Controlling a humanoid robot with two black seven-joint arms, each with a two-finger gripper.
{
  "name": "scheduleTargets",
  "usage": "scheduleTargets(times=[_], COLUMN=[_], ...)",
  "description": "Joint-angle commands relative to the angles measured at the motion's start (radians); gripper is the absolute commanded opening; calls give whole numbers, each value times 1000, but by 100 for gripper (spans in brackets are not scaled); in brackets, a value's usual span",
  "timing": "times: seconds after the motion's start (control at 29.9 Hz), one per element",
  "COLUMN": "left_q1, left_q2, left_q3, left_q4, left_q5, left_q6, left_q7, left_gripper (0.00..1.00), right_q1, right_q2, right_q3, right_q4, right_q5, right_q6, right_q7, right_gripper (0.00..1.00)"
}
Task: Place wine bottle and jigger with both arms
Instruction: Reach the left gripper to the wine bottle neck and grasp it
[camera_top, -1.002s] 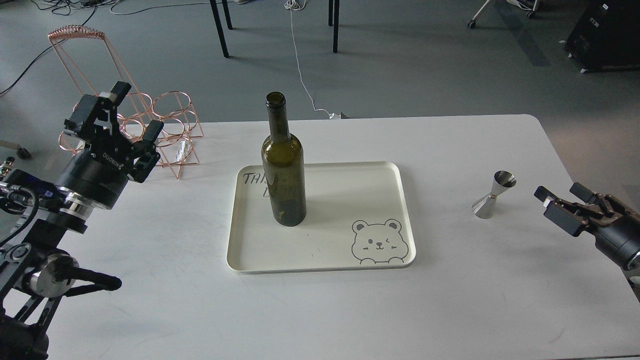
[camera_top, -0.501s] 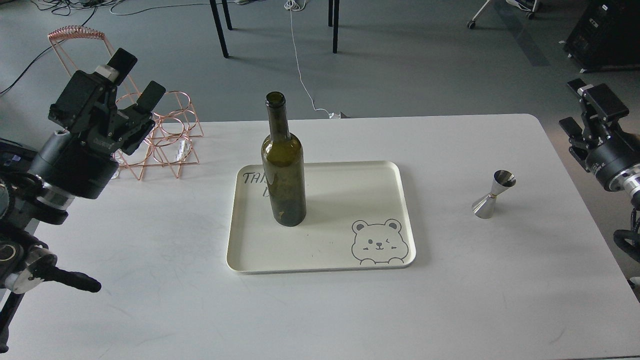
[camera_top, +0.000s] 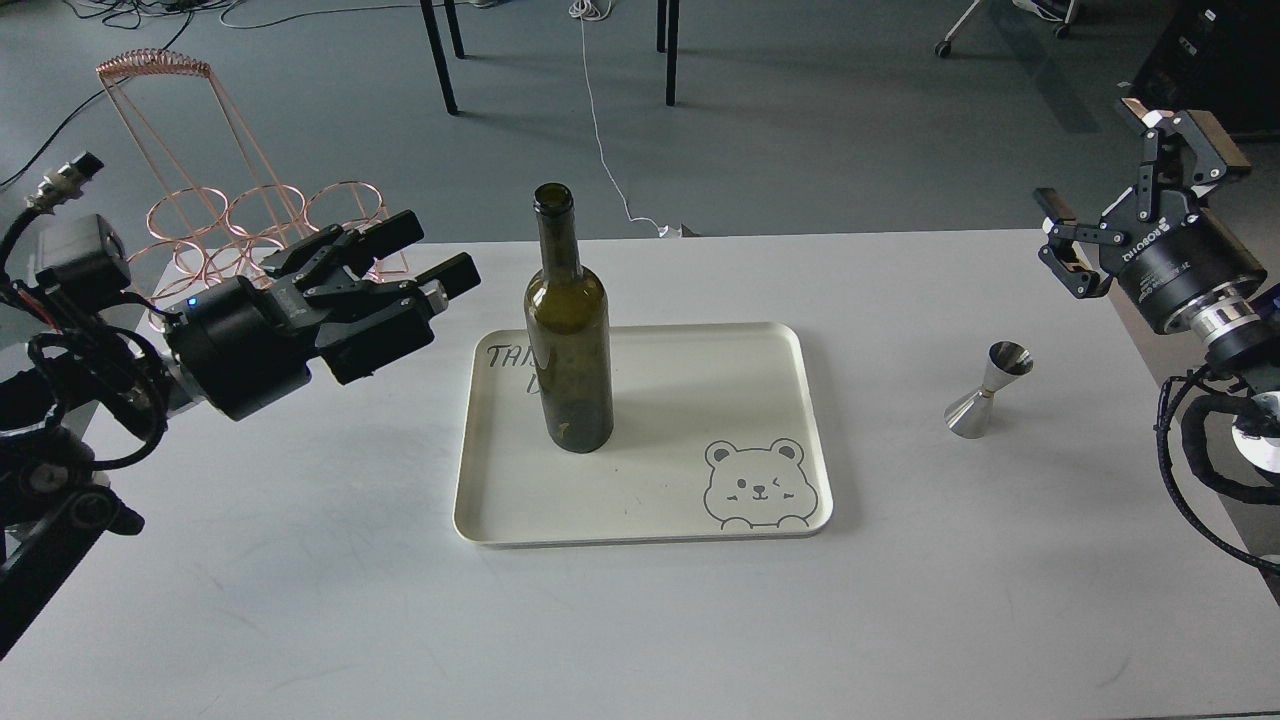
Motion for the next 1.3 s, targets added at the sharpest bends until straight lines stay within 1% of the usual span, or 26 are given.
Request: scheduleTargets(times=[0.0,0.07,0.27,0.53,0.7,0.87,1.07,1.14,1.17,1.2,1.27], left_q1=[-79,-103,-137,-154,-172,-232,-270,-281,-286,-290,-303], left_q2=[-10,-25,-100,-154,-186,-217,-242,-245,-246,-251,-252], left_q3=[59,61,75,85,88,168,202,213,213,214,220], left_q4=[41,70,131,144,173,213,269,283,291,297,308], left_q5=[121,161,161,161,161,161,161,161,161,161,161], left_q6=[0,0,0,0,2,6,12,20,25,28,29], left_q7=[0,0,0,0,0,0,0,0,0,0,0], left_gripper=[98,98,98,98,98,98,96,94,91,87,74], right_q1=[-2,-4,-10,-10,-11,-11,-10,-10,-10,-10,-11], right_q2=[-3,-6,-6,-1,-1,0,0,-1,-1,-1,-1], right_q3=[2,0,-1,-6,-7,-4,-4,-4,-4,-4,-4], right_q4=[0,-2,-15,-15,-17,-26,-23,-25,-25,-23,-23], right_q5=[-1,-1,-1,-1,-2,-2,-2,-2,-2,-2,-2], right_q6=[0,0,0,-20,-20,-20,-19,-19,-19,-19,-19], right_q7=[0,0,0,0,0,0,0,0,0,0,0], right_gripper=[99,99,99,99,99,99,99,99,99,99,99])
